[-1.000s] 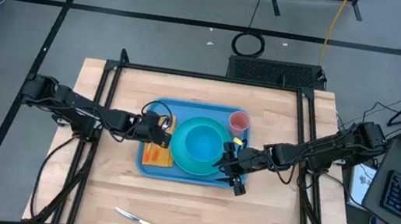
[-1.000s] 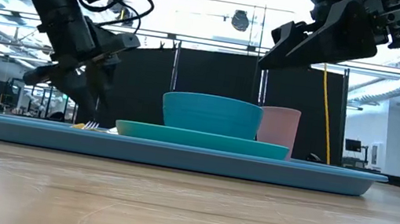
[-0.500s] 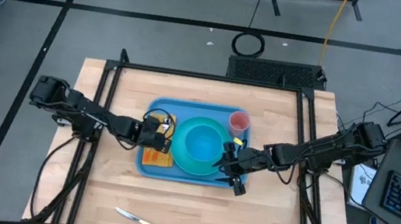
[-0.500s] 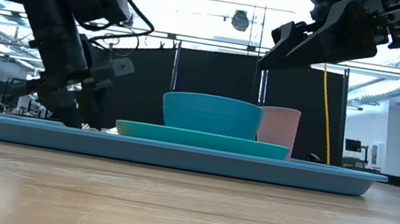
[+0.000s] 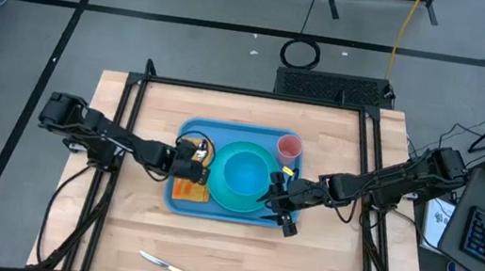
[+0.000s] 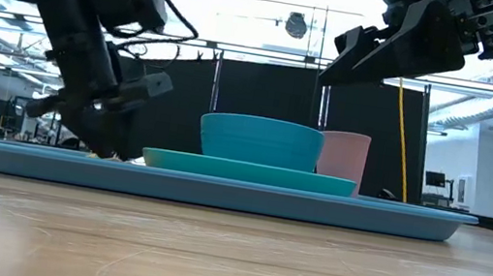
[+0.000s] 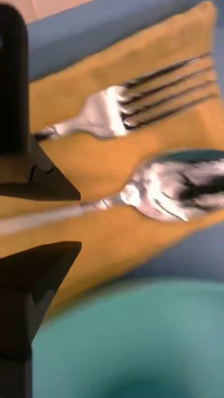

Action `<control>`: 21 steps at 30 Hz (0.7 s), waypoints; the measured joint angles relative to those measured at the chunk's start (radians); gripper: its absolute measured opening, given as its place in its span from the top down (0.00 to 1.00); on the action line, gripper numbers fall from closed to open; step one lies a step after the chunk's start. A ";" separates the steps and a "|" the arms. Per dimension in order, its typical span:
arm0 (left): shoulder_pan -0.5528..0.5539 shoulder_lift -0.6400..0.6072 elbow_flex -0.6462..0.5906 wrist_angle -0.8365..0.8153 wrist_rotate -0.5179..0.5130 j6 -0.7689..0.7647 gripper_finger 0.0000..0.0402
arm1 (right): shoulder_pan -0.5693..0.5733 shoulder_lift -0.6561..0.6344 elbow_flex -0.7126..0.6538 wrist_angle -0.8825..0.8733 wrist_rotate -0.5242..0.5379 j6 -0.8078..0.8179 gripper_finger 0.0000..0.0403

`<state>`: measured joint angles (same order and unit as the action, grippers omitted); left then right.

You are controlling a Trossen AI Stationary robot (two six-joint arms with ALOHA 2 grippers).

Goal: Set up tray
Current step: Put the orange spoon on the yellow napkin

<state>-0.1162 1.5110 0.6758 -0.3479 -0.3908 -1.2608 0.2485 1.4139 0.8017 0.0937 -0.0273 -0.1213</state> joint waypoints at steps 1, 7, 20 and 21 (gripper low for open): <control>0.000 0.009 0.000 -0.002 0.010 0.002 0.74 | 0.000 0.000 0.000 0.000 0.000 0.000 0.46; -0.001 0.070 0.009 0.025 0.014 0.002 0.81 | 0.000 0.000 0.000 0.001 0.000 0.000 0.46; -0.003 0.076 0.037 -0.006 0.004 -0.007 0.81 | 0.000 0.000 0.000 0.000 0.000 0.001 0.46; -0.003 0.076 0.037 -0.012 0.005 -0.015 0.81 | 0.000 0.000 0.000 0.000 0.000 0.001 0.46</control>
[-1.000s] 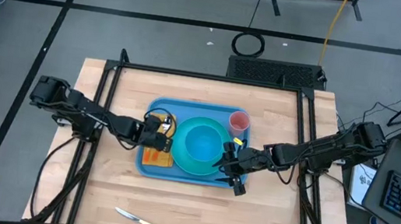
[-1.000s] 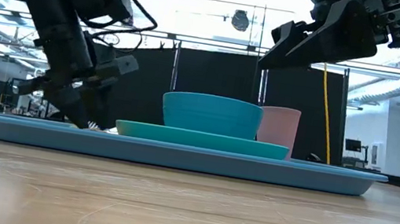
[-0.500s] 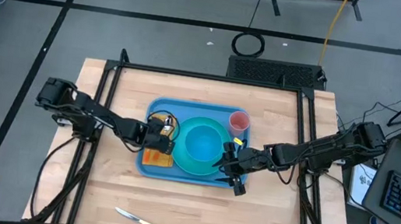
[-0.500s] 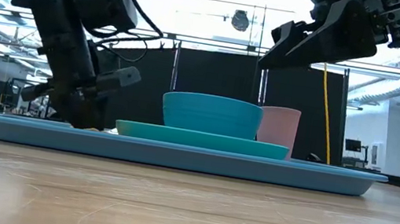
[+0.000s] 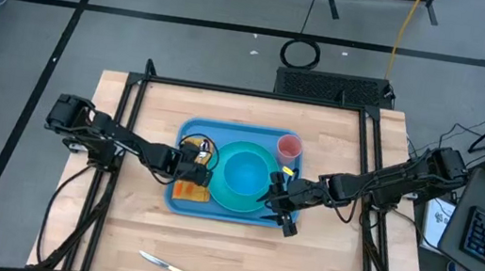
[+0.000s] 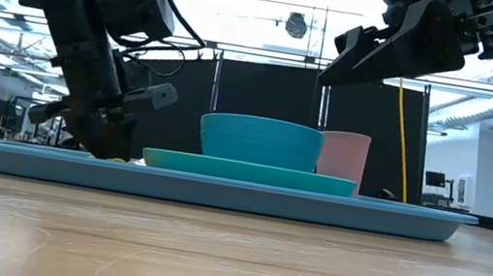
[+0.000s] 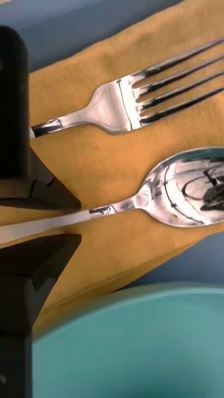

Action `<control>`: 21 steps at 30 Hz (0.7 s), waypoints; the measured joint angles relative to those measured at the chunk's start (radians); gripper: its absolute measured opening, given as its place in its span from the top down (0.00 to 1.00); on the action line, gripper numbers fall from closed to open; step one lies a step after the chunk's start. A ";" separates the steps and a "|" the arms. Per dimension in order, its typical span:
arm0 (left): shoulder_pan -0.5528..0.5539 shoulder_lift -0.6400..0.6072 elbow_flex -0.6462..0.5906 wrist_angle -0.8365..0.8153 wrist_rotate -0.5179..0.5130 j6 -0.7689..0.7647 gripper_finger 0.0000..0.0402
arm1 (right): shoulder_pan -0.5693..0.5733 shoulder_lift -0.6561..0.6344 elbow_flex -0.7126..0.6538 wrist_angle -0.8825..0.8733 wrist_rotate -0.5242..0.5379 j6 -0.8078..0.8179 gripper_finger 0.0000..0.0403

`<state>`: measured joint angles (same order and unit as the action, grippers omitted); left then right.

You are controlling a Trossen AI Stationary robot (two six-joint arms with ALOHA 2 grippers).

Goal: Set up tray
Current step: Put the orange spoon on the yellow napkin

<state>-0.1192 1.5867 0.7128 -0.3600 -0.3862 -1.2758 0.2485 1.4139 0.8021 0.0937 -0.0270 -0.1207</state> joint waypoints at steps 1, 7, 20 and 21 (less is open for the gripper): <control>0.000 0.000 0.000 -0.007 0.000 -0.009 0.81 | 0.000 0.000 0.000 0.000 0.000 0.000 0.46; -0.007 0.000 0.001 -0.016 -0.008 -0.016 0.94 | 0.000 0.000 0.000 0.000 0.000 0.000 0.46; -0.007 -0.001 0.001 -0.012 -0.016 -0.020 0.98 | 0.000 0.000 0.000 0.000 0.000 0.000 0.46; -0.007 -0.001 0.001 -0.012 -0.016 -0.026 0.97 | 0.000 0.000 0.000 -0.001 0.000 0.000 0.46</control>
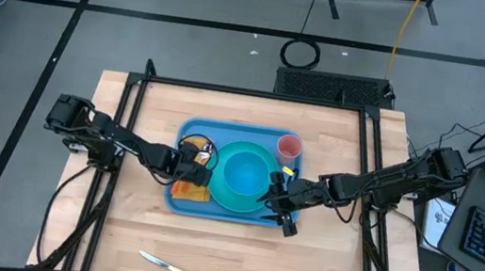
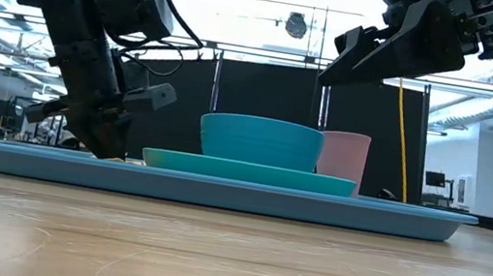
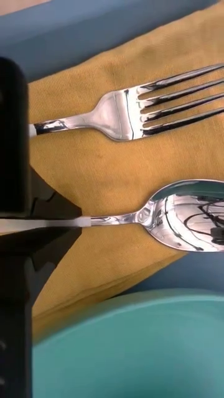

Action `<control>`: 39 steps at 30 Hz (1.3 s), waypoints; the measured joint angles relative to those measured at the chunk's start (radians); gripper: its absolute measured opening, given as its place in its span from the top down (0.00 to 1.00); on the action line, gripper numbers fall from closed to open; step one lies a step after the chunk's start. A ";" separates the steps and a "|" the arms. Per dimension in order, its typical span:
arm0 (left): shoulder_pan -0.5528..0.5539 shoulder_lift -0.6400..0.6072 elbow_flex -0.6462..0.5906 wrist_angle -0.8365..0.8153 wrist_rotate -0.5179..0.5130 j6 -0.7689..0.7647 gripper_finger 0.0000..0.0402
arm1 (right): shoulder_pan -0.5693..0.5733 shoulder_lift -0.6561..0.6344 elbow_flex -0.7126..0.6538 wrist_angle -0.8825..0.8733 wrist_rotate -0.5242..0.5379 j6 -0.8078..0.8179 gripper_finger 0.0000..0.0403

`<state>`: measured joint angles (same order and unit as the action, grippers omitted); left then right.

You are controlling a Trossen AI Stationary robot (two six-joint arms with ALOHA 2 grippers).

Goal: Set up tray
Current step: Put the orange spoon on the yellow napkin

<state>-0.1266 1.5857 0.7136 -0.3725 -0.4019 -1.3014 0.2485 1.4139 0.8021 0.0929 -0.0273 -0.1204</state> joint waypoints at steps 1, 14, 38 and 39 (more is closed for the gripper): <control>-0.001 0.000 0.000 0.000 0.000 -0.009 0.96 | 0.000 0.000 0.000 0.000 0.000 0.000 0.46; -0.038 0.000 0.000 -0.015 -0.069 -0.131 0.98 | 0.000 0.000 0.000 0.000 0.000 0.000 0.46; -0.092 -0.001 0.001 -0.077 -0.084 -0.272 0.93 | 0.000 0.000 0.000 0.000 0.000 0.000 0.46; -0.092 -0.001 0.001 -0.070 -0.080 -0.272 0.93 | 0.000 0.000 0.000 0.000 0.000 0.000 0.46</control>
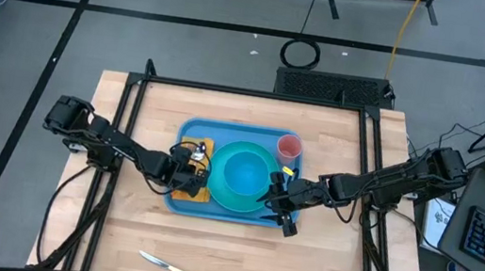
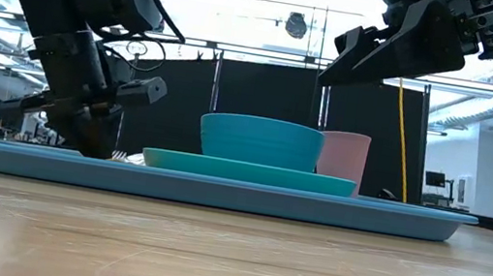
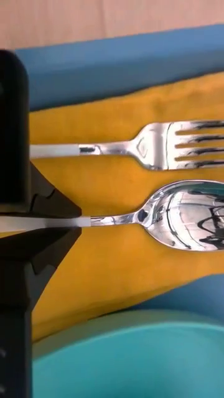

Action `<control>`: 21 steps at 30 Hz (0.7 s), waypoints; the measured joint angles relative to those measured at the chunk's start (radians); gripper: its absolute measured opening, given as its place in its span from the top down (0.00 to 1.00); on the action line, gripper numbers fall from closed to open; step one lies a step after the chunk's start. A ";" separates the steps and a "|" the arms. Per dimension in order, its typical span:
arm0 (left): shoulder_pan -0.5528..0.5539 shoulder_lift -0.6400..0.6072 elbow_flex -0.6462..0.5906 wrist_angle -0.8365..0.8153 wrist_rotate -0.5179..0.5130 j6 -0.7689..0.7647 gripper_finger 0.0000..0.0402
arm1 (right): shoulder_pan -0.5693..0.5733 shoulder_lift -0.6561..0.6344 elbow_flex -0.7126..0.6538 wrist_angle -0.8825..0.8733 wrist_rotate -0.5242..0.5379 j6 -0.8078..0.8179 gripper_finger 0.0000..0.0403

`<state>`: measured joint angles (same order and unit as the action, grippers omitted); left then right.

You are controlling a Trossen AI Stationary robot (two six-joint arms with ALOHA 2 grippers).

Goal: Set up tray
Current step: Put the orange spoon on the yellow napkin

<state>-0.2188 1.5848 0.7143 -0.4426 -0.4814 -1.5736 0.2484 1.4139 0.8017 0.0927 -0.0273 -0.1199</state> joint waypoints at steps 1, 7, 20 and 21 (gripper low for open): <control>0.000 0.000 0.000 0.008 0.001 0.000 0.93 | 0.000 0.000 0.000 0.000 0.000 0.000 0.46; 0.001 0.000 0.000 0.021 -0.005 -0.019 0.90 | 0.000 0.000 0.000 0.000 0.000 0.000 0.46; -0.001 0.000 0.000 0.021 -0.018 -0.034 0.81 | 0.000 0.000 0.000 0.000 0.000 0.000 0.46; -0.002 -0.002 0.000 0.021 -0.019 -0.034 0.81 | 0.000 0.000 0.000 0.000 0.000 0.000 0.46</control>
<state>-0.2211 1.5831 0.7143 -0.4218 -0.5001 -1.6073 0.2485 1.4139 0.8017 0.0925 -0.0273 -0.1200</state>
